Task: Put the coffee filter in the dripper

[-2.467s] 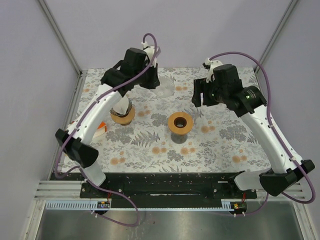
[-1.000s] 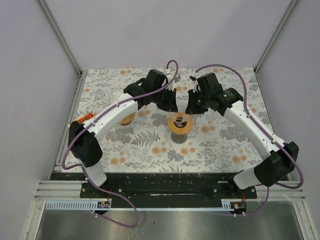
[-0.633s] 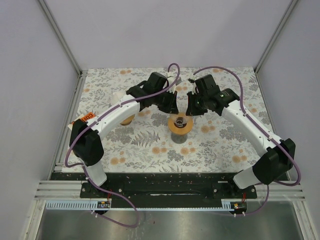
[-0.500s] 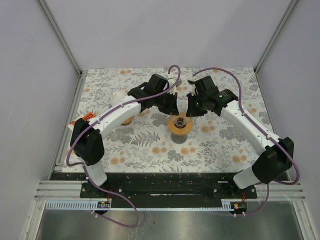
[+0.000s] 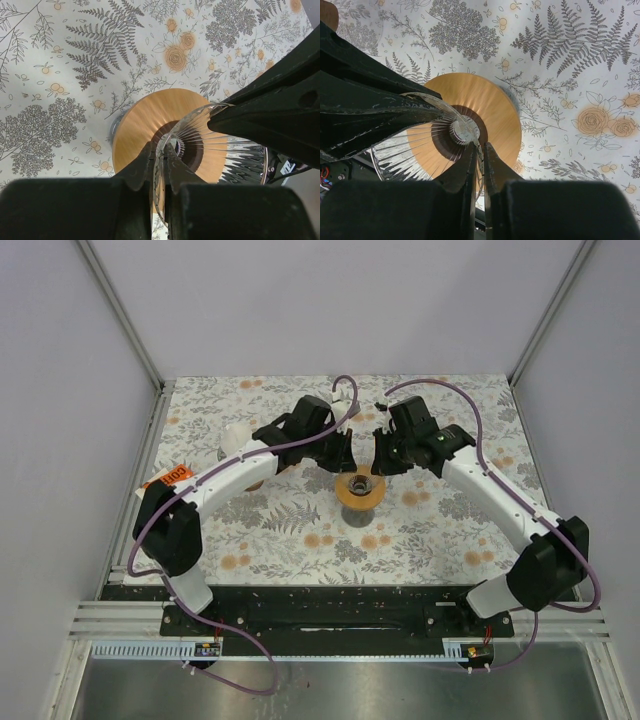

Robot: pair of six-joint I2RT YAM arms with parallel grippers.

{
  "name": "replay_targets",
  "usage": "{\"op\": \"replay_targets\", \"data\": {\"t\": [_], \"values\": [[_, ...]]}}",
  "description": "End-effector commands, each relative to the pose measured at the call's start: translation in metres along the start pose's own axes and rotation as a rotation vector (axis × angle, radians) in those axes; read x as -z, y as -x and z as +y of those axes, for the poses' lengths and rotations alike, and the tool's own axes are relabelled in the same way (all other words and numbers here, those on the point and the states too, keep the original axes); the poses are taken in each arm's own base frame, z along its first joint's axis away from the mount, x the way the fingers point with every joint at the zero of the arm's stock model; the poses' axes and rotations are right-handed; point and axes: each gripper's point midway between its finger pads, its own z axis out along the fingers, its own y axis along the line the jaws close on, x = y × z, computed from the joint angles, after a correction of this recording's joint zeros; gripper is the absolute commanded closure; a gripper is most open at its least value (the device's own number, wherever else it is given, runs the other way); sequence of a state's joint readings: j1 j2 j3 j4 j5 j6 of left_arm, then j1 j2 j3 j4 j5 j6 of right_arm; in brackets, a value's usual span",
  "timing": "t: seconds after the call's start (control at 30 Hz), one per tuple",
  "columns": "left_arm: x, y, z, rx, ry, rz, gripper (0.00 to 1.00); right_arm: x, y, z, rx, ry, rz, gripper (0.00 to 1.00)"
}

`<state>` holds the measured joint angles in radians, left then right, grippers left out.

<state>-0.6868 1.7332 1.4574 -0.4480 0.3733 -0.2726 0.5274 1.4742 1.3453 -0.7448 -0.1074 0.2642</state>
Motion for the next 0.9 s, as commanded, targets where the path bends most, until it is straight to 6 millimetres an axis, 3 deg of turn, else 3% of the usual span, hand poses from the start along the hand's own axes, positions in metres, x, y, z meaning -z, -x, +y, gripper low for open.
{"op": "replay_targets", "data": {"t": [0.0, 0.27, 0.53, 0.63, 0.77, 0.87], "values": [[-0.027, -0.056, 0.027, -0.091, 0.111, 0.130, 1.00, -0.021, -0.032, -0.012, 0.051, -0.029, 0.096, 1.00], [-0.036, -0.077, 0.033, -0.118, 0.137, 0.182, 1.00, -0.037, -0.061, -0.023, 0.045, -0.044, 0.165, 1.00], [-0.049, -0.106, 0.043, -0.104, 0.144, 0.261, 1.00, -0.035, -0.058, -0.022, 0.050, -0.039, 0.154, 1.00], [-0.051, -0.114, 0.045, -0.134, 0.162, 0.268, 1.00, -0.038, -0.065, -0.024, 0.048, -0.042, 0.172, 1.00], [-0.055, -0.140, 0.047, -0.143, 0.167, 0.322, 1.00, -0.046, -0.076, -0.020, 0.022, -0.009, 0.203, 1.00], [-0.059, -0.142, 0.049, -0.141, 0.172, 0.329, 1.00, -0.049, -0.080, -0.022, 0.017, -0.013, 0.208, 1.00]]}}
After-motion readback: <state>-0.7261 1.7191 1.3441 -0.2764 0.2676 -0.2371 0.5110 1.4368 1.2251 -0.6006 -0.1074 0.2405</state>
